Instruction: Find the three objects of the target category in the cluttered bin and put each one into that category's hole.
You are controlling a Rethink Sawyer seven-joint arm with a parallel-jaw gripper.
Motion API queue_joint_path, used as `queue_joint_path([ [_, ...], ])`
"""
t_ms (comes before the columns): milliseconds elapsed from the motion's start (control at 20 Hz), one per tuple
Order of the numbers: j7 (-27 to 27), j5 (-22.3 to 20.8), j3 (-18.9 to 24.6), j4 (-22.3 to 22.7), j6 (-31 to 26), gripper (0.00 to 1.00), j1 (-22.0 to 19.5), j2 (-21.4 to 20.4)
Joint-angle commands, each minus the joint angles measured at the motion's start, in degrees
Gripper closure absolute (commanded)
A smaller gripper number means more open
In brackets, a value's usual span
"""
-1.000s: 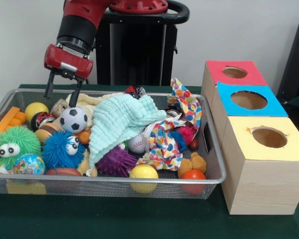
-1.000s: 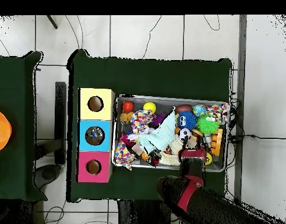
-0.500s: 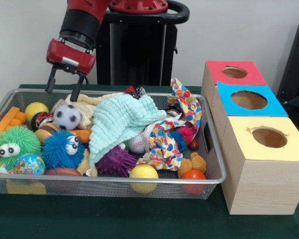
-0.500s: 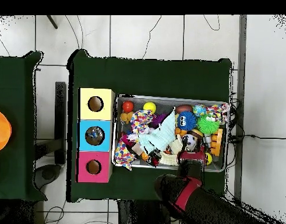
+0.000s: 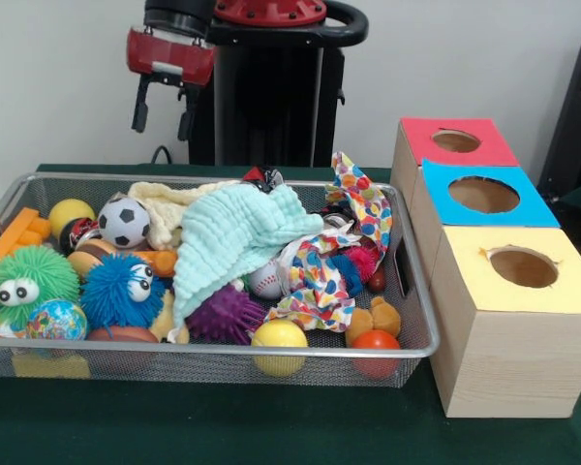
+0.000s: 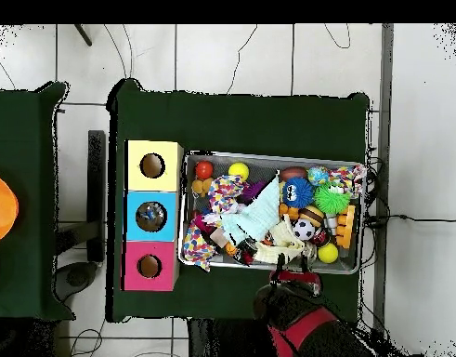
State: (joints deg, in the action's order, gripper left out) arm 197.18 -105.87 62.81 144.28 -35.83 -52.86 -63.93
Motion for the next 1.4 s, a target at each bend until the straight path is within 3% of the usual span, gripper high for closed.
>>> queue_joint_path([
  [50, -0.3, -3.3, -2.6, 2.3, -0.2, 0.00, 2.0, -6.7],
  [150, 4.9, -8.0, -2.2, 5.6, -2.3, 0.00, 2.9, -4.8],
  [450, 2.1, -8.9, -6.2, 5.5, -4.6, 0.00, 1.7, -4.4],
  [600, -1.7, -9.4, -7.5, 4.0, -4.1, 0.00, -0.2, -3.5],
  [800, 1.9, -12.6, -6.7, 4.8, -3.8, 0.00, -1.4, 1.0],
  [950, -2.4, -10.4, -7.7, 2.9, 1.1, 0.00, -2.2, 3.7],
  [1100, -2.6, -8.6, -8.4, 1.2, 1.4, 0.00, -1.2, 6.1],
  [1250, -1.9, -10.2, -8.4, 1.0, 0.0, 0.00, -1.2, 9.0],
  [1350, 2.5, -12.9, -6.2, 2.2, -1.2, 0.00, -2.1, 11.6],
  [1400, 1.1, -11.9, -6.8, 1.8, 1.2, 0.00, -2.7, 11.0],
])
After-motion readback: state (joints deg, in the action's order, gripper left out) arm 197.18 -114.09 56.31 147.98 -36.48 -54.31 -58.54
